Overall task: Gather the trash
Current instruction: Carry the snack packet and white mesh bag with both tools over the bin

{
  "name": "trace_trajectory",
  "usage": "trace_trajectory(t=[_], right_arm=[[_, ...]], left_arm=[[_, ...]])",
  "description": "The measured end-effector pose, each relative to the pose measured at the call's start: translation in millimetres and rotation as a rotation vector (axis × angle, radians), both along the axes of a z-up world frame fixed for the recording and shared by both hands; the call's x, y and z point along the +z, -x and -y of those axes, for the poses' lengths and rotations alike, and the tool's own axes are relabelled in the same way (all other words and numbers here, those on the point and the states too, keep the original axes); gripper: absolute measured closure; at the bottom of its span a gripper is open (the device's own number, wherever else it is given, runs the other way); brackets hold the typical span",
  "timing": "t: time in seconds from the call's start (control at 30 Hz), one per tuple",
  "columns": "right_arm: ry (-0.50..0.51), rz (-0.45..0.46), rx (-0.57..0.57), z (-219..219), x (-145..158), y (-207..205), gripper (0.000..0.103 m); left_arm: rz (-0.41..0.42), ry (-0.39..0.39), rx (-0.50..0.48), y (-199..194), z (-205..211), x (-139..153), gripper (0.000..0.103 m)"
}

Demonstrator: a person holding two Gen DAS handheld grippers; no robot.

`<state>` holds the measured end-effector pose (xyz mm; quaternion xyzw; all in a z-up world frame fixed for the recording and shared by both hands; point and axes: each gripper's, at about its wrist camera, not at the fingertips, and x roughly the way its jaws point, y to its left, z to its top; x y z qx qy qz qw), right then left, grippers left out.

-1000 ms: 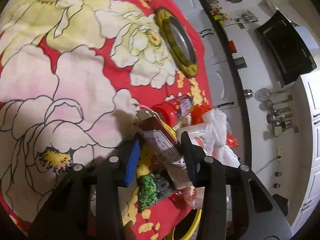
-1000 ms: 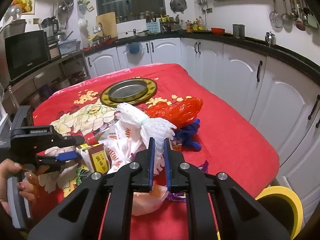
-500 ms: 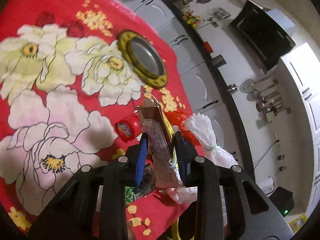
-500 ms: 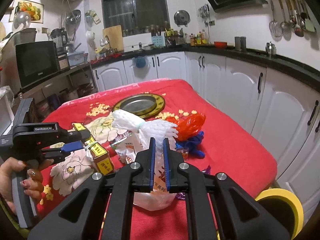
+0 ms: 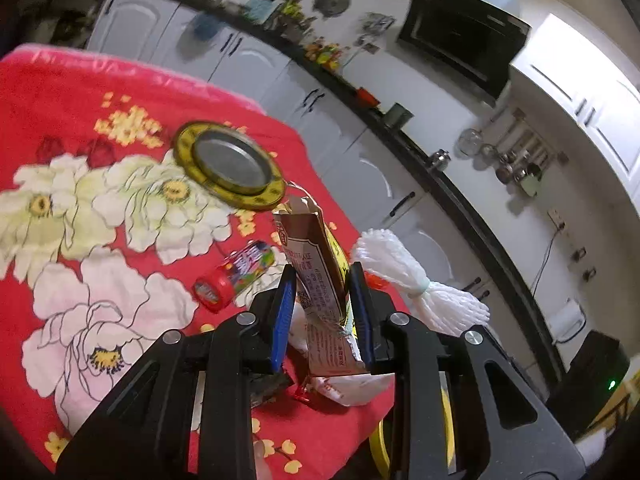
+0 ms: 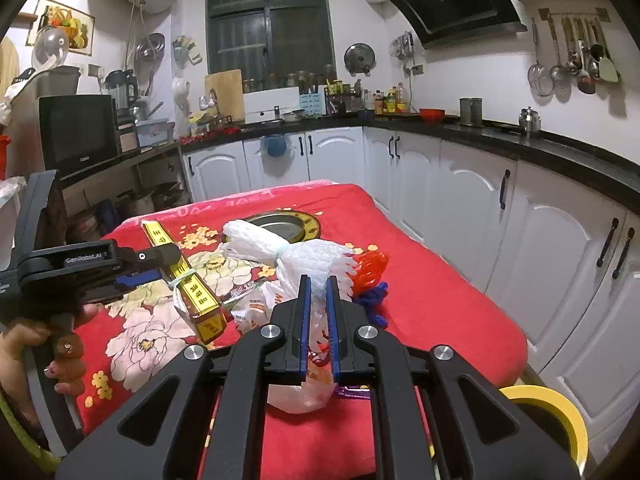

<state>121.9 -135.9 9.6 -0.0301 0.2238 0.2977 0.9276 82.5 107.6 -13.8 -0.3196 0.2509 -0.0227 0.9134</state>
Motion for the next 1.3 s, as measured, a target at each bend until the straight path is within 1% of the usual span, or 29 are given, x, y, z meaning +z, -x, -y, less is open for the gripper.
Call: trace_trajectory(t=[0.1,0.37,0.53,0.93,1.3], right_arm=[[0.0,0.008,-0.008,7,2,5,0.095],[-0.007,0.015,-0.036,26,5,12,0.095],[-0.014,0.023,-0.06,41,8,17,0.095],[-0.03,0.033,-0.141,81,10,24,0.095],[-0.026,0.032,-0.213,116,4,31,0.095]], left_arm=[[0.024,-0.047,-0.018,1,9,7,0.082],[0.073,-0.139,-0.064,3,35,20,0.082],[0.093,-0.155,-0.092,0,47,27,0.082],[0.133,-0.201,-0.182,-8,93,39,0.082],[0.14,-0.233,-0.257,-11,128,38,0.082]])
